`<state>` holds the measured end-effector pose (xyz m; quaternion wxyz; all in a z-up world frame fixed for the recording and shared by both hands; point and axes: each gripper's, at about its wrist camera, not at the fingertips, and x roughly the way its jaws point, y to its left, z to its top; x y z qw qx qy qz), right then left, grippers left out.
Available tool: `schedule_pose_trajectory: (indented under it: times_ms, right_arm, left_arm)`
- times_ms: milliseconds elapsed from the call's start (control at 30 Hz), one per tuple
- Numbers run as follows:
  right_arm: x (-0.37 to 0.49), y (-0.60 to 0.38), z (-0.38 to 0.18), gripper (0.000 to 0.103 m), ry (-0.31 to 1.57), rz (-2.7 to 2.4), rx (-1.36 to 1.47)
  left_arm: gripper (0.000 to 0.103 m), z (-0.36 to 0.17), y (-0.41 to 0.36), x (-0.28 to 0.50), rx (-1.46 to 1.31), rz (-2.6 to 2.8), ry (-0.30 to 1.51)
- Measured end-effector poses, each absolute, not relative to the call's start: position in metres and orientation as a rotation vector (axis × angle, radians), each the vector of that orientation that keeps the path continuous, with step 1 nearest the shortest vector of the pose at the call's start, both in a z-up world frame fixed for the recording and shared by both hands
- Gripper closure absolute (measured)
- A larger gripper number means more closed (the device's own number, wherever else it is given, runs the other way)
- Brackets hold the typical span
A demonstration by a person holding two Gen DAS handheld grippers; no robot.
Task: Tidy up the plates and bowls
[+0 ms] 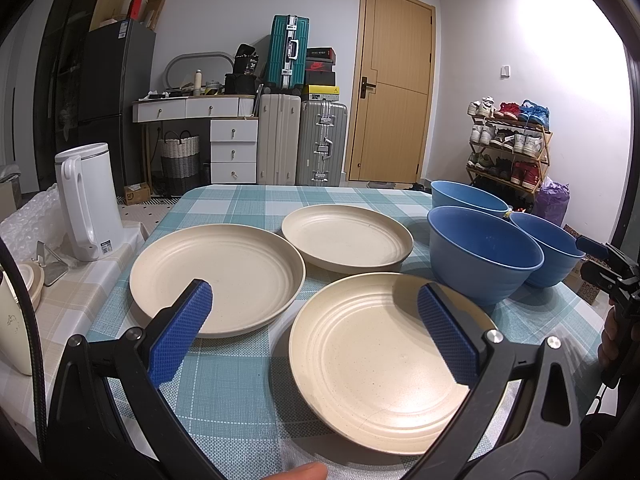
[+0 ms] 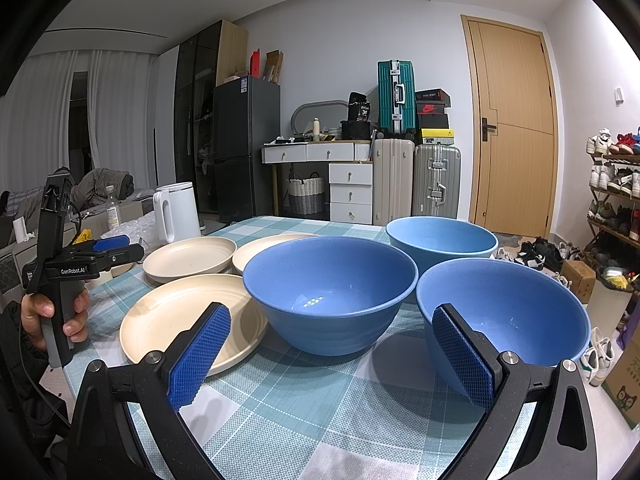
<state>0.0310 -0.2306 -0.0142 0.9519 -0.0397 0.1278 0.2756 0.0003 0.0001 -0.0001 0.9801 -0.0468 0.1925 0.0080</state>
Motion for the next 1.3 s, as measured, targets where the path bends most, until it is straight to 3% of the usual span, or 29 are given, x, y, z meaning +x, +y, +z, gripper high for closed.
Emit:
schedule_pose_trajectory:
  times_ms: [800,1300]
  right_arm:
    - [0.045,-0.226,-0.009,0.000,0.316,0.522,-0.091]
    - [0.048,-0.188,0.022,0.000,0.379,0.550,-0.086]
  left_arm:
    - [0.001,-0.001,0.002,0.003,-0.129,-0.005,0.400]
    - [0.001,0.020,0.027,0.000,-0.219,0.116,0.527]
